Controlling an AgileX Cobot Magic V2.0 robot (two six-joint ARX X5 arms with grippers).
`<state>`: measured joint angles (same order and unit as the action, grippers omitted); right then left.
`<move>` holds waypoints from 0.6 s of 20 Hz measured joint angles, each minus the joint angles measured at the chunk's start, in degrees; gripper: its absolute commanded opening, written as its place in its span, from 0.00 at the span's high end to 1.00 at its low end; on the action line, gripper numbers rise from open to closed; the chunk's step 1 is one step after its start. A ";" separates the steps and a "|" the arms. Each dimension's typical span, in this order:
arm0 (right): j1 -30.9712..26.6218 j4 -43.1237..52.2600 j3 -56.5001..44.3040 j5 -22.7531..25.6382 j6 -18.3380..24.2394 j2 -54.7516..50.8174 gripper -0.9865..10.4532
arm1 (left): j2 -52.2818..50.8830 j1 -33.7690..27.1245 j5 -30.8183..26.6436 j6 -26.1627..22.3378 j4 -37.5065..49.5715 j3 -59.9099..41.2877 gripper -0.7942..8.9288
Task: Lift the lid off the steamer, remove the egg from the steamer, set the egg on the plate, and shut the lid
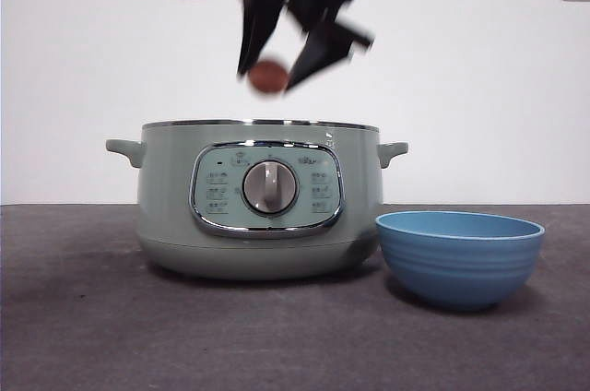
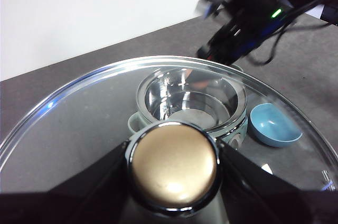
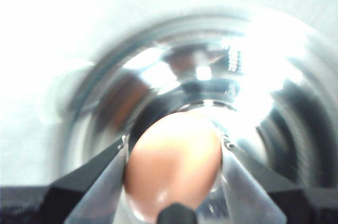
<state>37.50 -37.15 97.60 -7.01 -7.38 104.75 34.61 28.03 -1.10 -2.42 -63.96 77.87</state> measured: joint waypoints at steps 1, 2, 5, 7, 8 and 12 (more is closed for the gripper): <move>0.00 -2.93 0.00 1.29 0.98 -3.78 0.92 | 0.00 0.00 0.02 0.00 0.00 0.00 0.93; 0.00 -5.53 0.00 2.86 1.84 -6.99 0.92 | 0.00 0.00 0.02 0.00 0.07 0.00 0.93; -0.26 -14.36 0.00 7.91 4.24 -15.41 0.92 | 0.04 0.00 0.04 0.00 0.61 0.00 0.93; -1.36 -20.92 0.00 8.72 5.44 -19.91 0.92 | 0.52 0.00 0.57 0.00 1.81 0.00 0.93; -2.03 -23.91 0.00 8.74 5.95 -21.57 0.92 | 0.94 0.00 1.60 0.00 2.29 0.00 0.93; -5.25 -24.70 -5.05 8.81 6.80 -27.23 0.92 | 2.45 0.00 4.50 0.00 2.89 0.00 0.93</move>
<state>32.25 -61.84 92.55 1.80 -0.58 77.52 37.06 28.03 3.40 -2.42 -61.08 77.87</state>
